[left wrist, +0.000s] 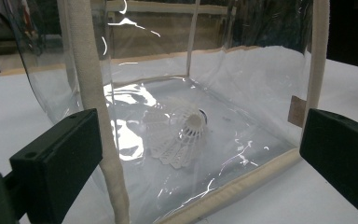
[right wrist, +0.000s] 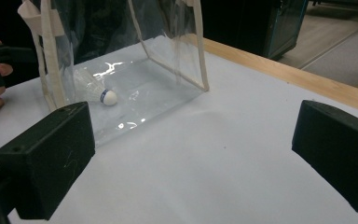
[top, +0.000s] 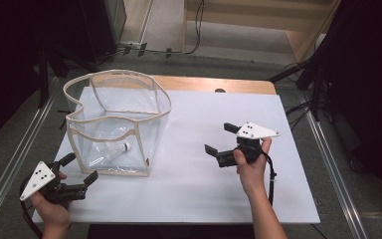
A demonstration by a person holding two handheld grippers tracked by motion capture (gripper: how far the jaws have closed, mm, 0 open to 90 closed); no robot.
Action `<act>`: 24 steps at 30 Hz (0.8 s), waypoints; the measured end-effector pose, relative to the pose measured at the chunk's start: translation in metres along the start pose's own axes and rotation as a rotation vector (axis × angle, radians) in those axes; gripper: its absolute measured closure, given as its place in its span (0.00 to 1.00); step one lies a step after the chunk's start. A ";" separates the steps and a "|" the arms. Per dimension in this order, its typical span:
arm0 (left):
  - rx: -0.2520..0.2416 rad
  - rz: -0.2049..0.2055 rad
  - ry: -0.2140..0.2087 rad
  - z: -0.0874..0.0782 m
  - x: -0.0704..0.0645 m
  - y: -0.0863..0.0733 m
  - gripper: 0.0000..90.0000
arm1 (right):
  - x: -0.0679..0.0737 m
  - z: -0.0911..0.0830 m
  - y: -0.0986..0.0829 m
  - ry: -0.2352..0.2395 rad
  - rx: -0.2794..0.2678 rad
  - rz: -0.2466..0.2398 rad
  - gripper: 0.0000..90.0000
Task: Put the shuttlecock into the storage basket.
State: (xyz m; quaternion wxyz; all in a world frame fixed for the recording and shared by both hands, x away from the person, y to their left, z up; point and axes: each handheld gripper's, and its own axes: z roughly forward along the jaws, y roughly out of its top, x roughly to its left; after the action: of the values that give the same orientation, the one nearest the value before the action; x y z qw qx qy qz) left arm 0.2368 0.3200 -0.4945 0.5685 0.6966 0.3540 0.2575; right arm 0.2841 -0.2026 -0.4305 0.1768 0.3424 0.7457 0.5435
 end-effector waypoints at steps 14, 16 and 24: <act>0.001 0.002 0.003 0.000 0.000 0.000 0.00 | -0.010 -0.020 -0.026 -0.046 0.002 0.028 0.00; 0.001 0.002 0.003 0.000 0.000 0.000 0.00 | -0.011 -0.023 -0.029 -0.053 0.002 0.033 0.00; 0.002 0.002 0.004 0.000 0.000 0.000 0.00 | -0.015 -0.034 -0.040 -0.075 0.005 0.042 0.00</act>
State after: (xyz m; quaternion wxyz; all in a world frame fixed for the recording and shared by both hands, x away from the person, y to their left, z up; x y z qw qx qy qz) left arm 0.2369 0.3199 -0.4945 0.5667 0.6970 0.3547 0.2592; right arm 0.2602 -0.2431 -0.4581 0.1924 0.3787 0.7324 0.5320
